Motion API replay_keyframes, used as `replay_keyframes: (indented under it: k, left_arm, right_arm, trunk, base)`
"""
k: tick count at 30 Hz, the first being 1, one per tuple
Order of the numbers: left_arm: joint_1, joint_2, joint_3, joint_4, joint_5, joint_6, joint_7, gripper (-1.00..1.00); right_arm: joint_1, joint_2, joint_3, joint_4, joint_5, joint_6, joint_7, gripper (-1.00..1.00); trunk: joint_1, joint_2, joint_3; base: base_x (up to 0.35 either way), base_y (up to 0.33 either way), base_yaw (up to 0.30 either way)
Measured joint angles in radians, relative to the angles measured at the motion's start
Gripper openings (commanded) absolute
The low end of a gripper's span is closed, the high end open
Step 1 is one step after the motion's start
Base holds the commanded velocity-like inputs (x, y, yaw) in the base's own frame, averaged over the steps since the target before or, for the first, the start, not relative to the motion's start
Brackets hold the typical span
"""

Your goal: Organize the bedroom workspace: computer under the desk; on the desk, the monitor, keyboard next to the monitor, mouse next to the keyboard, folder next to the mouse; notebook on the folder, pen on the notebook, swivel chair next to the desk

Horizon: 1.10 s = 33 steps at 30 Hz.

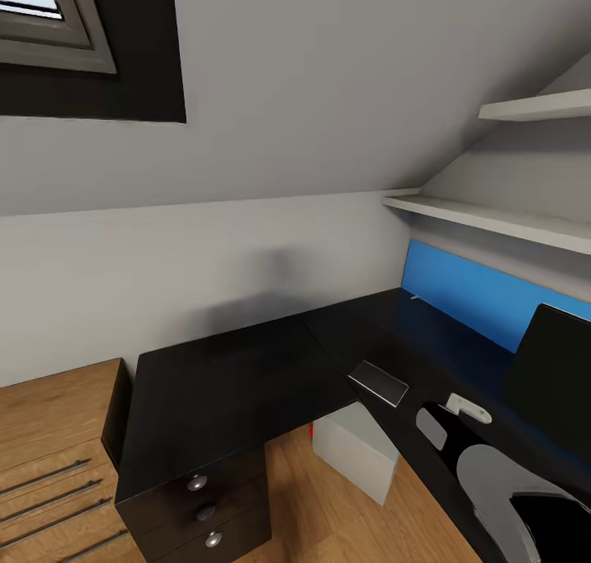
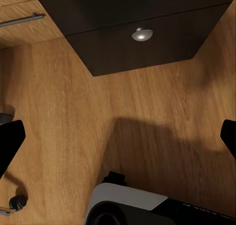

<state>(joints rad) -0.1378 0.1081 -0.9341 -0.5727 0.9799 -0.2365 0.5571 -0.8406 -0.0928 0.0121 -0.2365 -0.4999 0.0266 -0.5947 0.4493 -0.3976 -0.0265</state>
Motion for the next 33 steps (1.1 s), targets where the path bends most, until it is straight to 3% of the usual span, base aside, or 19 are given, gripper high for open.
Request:
replay_keyframes:
  k: [2,6,16,17,18,19,20,22,23,24,27,28,29,30,33]
  left_arm:
    - [0.0,0.001,-0.001,-0.001,0.0,-0.031,0.0,1.0]
    - [0.0,0.005,-0.002,-0.045,0.002,-0.161,-0.001,1.0]
    - [0.0,0.011,0.001,-0.095,0.007,-0.187,0.0,1.0]
    - [0.0,0.021,0.002,-0.112,0.023,-0.185,0.0,1.0]
    - [0.0,0.034,0.001,-0.13,0.042,-0.183,-0.001,1.0]
    - [0.0,0.067,-0.004,-0.185,0.087,-0.17,-0.001,1.0]
    - [0.001,0.09,-0.008,-0.222,0.107,-0.154,-0.001,1.0]
    - [0.006,0.136,-0.024,-0.299,0.131,-0.111,-0.001,1.0]
    - [0.009,0.147,-0.03,-0.32,0.135,-0.101,-0.001,1.0]
    - [0.025,0.194,-0.049,-0.415,0.163,-0.072,-0.001,1.0]
    - [0.043,0.244,-0.068,-0.504,0.193,-0.061,0.0,1.0]
    - [0.048,0.282,-0.085,-0.548,0.201,-0.059,0.001,1.0]
    - [0.051,0.303,-0.094,-0.568,0.205,-0.059,0.001,1.0]
    - [0.053,0.321,-0.101,-0.584,0.208,-0.059,0.002,1.0]
    - [0.055,0.338,-0.11,-0.601,0.211,-0.061,0.002,1.0]
  right_arm:
    - [0.0,-0.008,0.0,0.002,-0.001,0.007,-0.019,-1.0]
    - [-0.001,-0.044,0.0,0.002,-0.008,0.075,-0.076,-1.0]
    - [-0.001,-0.048,0.0,-0.01,-0.01,0.09,-0.085,-1.0]
    - [-0.001,-0.048,0.0,-0.01,-0.01,0.089,-0.083,-1.0]
    - [-0.001,-0.048,0.001,-0.01,-0.01,0.089,-0.079,-1.0]
    - [-0.001,-0.048,0.002,-0.007,-0.01,0.088,-0.072,-1.0]
    - [-0.001,-0.048,0.003,-0.004,-0.01,0.088,-0.069,-1.0]
    - [-0.001,-0.048,0.003,0.0,-0.009,0.088,-0.066,-1.0]
    - [-0.001,-0.048,0.003,0.001,-0.01,0.088,-0.066,-1.0]
    - [-0.001,-0.049,0.002,0.005,-0.01,0.087,-0.065,-1.0]
    - [-0.001,-0.051,0.001,0.027,-0.011,0.087,-0.065,-1.0]
    - [-0.001,-0.052,0.0,0.037,-0.011,0.086,-0.065,-1.0]
    - [-0.001,-0.052,0.0,0.042,-0.011,0.086,-0.065,-1.0]
    - [-0.001,-0.052,0.0,0.045,-0.011,0.086,-0.065,-1.0]
    - [-0.001,-0.056,0.001,0.057,-0.01,0.064,-0.064,-1.0]
  trunk:
    - [0.0,0.0,0.0]
    - [0.0,0.0,0.0]
    - [0.031,-0.056,-0.025]
    - [0.035,-0.063,-0.028]
    - [0.038,-0.07,-0.031]
    - [0.042,-0.077,-0.035]
    - [0.046,-0.084,-0.038]
    - [0.054,-0.098,-0.044]
    - [0.058,-0.105,-0.047]
    - [0.061,-0.112,-0.05]
    - [0.073,-0.133,-0.06]
    - [0.077,-0.14,-0.063]
    - [0.081,-0.147,-0.066]
    - [0.081,-0.148,-0.066]
    - [0.084,-0.154,-0.069]
  base:
    - [0.0,0.0,0.0]
    - [0.0,0.0,0.0]
    - [0.0,0.0,0.0]
    - [0.0,0.0,0.0]
    - [0.0,0.0,0.0]
    - [0.0,0.0,0.0]
    - [0.0,0.0,0.0]
    - [0.0,0.0,0.0]
    - [0.0,0.0,0.0]
    - [0.0,0.0,0.0]
    - [0.0,0.0,0.0]
    - [0.0,0.0,0.0]
    - [0.0,0.0,0.0]
    - [0.0,0.0,0.0]
    - [0.0,0.0,0.0]
